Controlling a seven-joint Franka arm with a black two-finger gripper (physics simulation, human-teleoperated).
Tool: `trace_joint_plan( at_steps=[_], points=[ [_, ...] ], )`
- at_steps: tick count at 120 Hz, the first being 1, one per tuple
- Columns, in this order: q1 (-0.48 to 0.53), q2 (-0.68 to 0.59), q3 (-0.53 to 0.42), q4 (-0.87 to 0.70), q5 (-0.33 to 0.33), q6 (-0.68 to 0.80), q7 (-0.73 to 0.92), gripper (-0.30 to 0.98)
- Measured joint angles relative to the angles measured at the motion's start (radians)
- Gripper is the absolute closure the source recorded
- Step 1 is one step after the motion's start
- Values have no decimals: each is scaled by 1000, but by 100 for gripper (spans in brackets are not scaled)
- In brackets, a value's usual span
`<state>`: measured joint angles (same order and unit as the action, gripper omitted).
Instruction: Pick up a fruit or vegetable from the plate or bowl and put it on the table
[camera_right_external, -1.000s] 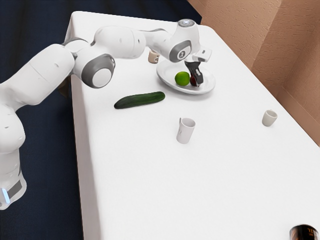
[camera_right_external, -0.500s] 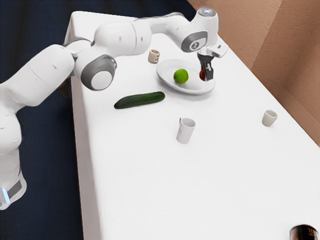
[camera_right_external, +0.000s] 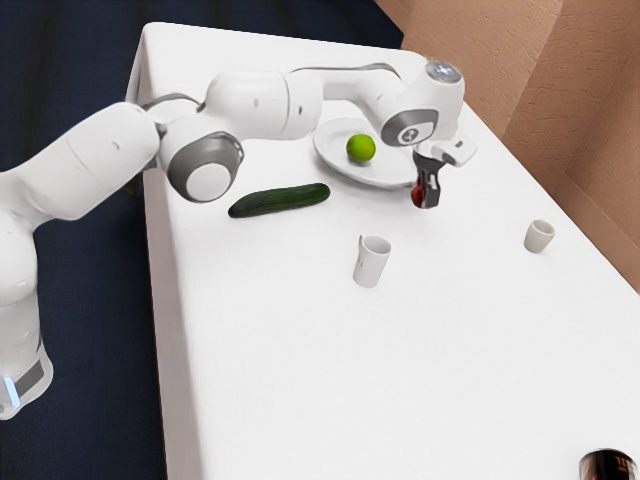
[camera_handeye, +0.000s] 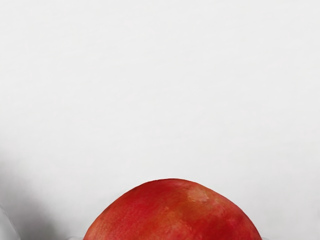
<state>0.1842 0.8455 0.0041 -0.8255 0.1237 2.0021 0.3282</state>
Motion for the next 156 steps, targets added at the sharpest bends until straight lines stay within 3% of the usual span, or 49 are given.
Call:
trace_joint_plan(
  at_steps=[44, 48, 69, 95, 104, 120, 151, 156],
  points=[
    [-58, 51, -3, 0, 0, 42, -11, 35],
    [-65, 60, -3, 1, 0, 45, -13, 28],
    [-71, 70, -7, -9, -5, 52, -18, 16],
    [-73, 48, 0, -4, 19, 33, -25, 10],
    [-69, 6, 3, 2, 40, -8, -24, 9],
    [-75, -187, -5, 6, 67, -187, -23, 9],
    [-182, -330, -52, -7, 73, -501, -35, 3],
    [-181, -396, -47, -99, 72, -518, -38, 3]
  ],
)
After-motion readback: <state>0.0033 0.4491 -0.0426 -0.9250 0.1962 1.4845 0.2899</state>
